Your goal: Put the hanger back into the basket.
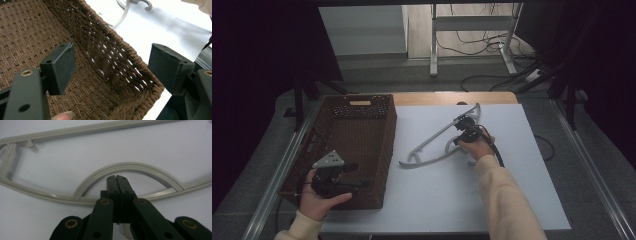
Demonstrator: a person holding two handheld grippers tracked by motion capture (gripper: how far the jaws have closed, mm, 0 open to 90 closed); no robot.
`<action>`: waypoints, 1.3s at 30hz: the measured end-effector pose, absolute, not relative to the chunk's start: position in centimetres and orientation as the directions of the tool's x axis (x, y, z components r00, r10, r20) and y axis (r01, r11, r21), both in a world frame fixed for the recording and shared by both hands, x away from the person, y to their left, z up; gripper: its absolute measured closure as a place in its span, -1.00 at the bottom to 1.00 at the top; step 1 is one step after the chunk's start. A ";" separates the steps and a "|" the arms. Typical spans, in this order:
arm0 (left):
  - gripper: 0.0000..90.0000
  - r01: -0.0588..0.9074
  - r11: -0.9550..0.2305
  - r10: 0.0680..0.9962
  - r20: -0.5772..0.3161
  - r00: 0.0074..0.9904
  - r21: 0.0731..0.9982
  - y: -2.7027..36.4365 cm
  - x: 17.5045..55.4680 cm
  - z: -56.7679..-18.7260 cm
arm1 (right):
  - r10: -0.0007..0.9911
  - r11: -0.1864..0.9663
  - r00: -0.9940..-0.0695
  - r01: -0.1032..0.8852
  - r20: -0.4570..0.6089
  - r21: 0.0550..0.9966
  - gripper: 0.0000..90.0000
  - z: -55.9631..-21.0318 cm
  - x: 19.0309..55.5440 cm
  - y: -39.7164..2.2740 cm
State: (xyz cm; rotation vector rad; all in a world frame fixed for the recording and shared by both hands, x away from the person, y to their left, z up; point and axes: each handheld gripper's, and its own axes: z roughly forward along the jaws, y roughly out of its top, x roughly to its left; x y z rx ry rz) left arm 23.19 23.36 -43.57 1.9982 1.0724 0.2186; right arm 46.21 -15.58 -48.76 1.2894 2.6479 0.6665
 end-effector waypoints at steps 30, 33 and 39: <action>-0.51 0.596 -0.286 0.758 -0.203 0.619 0.750 23.2 22.9 -43.2 | 0.734 0.595 -0.674 0.695 0.078 0.405 0.98 -49.4 41.1 -17.3; -0.51 0.596 -0.286 0.758 -0.203 0.619 0.750 23.2 22.9 -43.2 | 0.732 0.592 -0.675 0.696 0.088 0.406 0.98 -49.4 40.4 -17.6; -0.51 0.592 -0.288 0.757 -0.200 0.622 0.753 23.1 22.9 -43.1 | 0.708 0.594 -0.693 0.689 0.136 0.415 0.98 -49.5 37.1 -18.6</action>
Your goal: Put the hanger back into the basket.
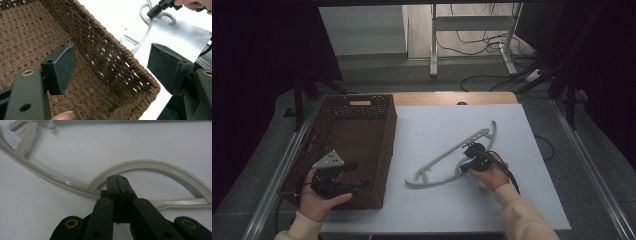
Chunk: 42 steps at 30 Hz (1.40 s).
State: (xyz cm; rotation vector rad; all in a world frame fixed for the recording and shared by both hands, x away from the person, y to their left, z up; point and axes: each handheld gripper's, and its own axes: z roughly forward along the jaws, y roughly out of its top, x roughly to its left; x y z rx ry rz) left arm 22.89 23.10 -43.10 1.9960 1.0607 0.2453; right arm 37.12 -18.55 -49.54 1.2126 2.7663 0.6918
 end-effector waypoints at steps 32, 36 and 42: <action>-0.51 0.598 -0.305 0.753 -0.196 0.628 0.741 22.6 23.0 -43.3 | 0.797 0.474 -0.597 0.711 0.090 0.520 0.98 -48.6 37.8 -23.1; -0.51 0.598 -0.300 0.756 -0.198 0.624 0.743 22.8 23.0 -43.3 | 0.829 0.454 -0.555 0.743 0.073 0.492 0.98 -49.2 38.9 -23.9; -0.51 0.601 -0.304 0.755 -0.198 0.625 0.739 22.7 23.0 -43.4 | 0.843 0.463 -0.538 0.755 0.035 0.465 0.98 -49.8 39.2 -24.7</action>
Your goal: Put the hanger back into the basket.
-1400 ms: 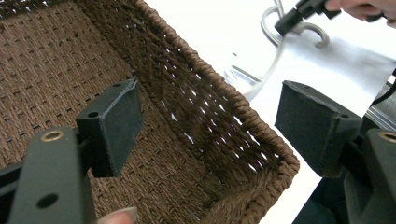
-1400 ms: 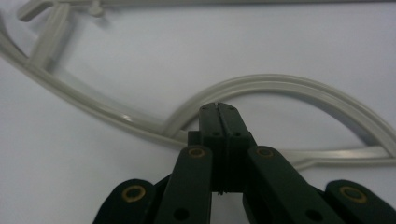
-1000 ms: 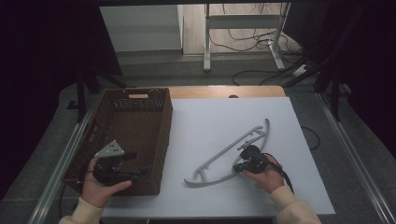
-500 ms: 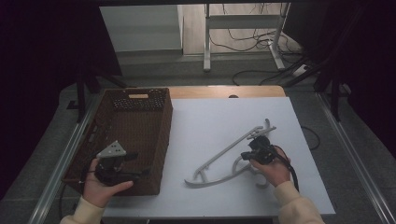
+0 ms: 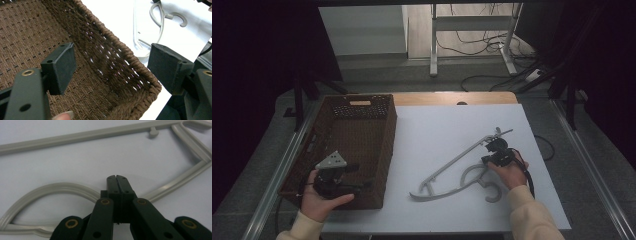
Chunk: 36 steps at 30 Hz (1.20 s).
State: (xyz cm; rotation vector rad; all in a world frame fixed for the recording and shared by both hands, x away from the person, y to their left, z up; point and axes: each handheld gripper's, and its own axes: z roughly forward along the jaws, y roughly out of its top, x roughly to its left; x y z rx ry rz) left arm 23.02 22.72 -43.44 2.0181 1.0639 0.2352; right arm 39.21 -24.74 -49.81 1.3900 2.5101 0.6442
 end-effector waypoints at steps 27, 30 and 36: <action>-0.51 0.585 -0.316 0.739 -0.192 0.645 0.747 22.0 22.9 -43.1 | 0.813 0.505 -0.580 0.742 0.045 0.440 0.98 -48.7 34.0 -26.7; -0.51 0.581 -0.317 0.737 -0.191 0.648 0.750 22.0 22.8 -43.0 | 0.813 0.484 -0.578 0.736 0.067 0.474 0.98 -47.9 33.6 -26.9; -0.51 0.581 -0.321 0.735 -0.190 0.651 0.748 21.9 22.7 -43.2 | 0.796 0.409 -0.587 0.701 0.148 0.584 0.98 -46.1 31.3 -28.6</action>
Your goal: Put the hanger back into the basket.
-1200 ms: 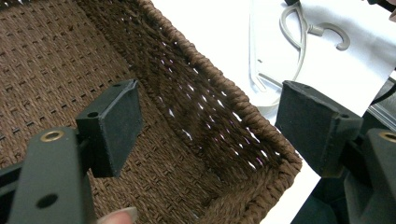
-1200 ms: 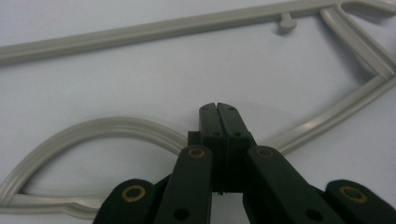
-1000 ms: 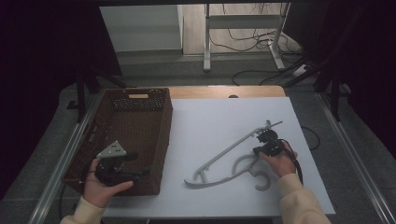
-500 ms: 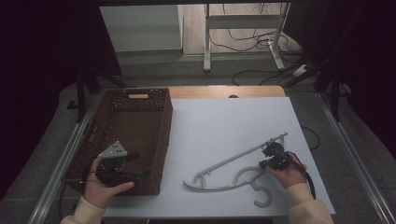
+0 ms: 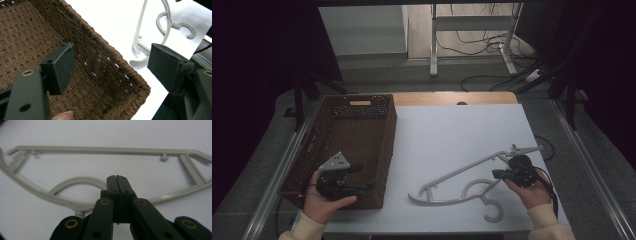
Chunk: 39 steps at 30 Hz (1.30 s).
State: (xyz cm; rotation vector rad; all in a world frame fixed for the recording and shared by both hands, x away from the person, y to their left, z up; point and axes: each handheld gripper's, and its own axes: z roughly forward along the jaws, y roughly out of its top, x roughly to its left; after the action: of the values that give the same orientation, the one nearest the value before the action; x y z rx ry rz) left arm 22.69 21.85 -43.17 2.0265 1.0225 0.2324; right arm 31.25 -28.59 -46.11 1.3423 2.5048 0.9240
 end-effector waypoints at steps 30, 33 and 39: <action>-0.50 0.541 -0.363 0.679 -0.181 0.711 0.759 18.4 22.6 -42.9 | 0.759 0.319 -0.628 0.586 0.170 0.745 -0.41 -45.4 27.1 -32.5; -0.50 0.530 -0.380 0.653 -0.185 0.734 0.759 17.1 22.8 -42.7 | 0.758 0.316 -0.629 0.585 0.173 0.747 -0.41 -45.4 27.2 -32.7; -0.53 0.488 -0.450 0.571 -0.179 0.801 0.748 14.0 23.4 -42.8 | 0.754 0.313 -0.630 0.591 0.184 0.743 -0.41 -45.7 27.6 -33.0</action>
State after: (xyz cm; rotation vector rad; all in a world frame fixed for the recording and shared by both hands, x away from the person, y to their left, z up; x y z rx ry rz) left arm 23.41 13.96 -42.80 2.1291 0.7802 0.1231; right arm 27.57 -33.01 -45.70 1.2370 2.3777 1.2141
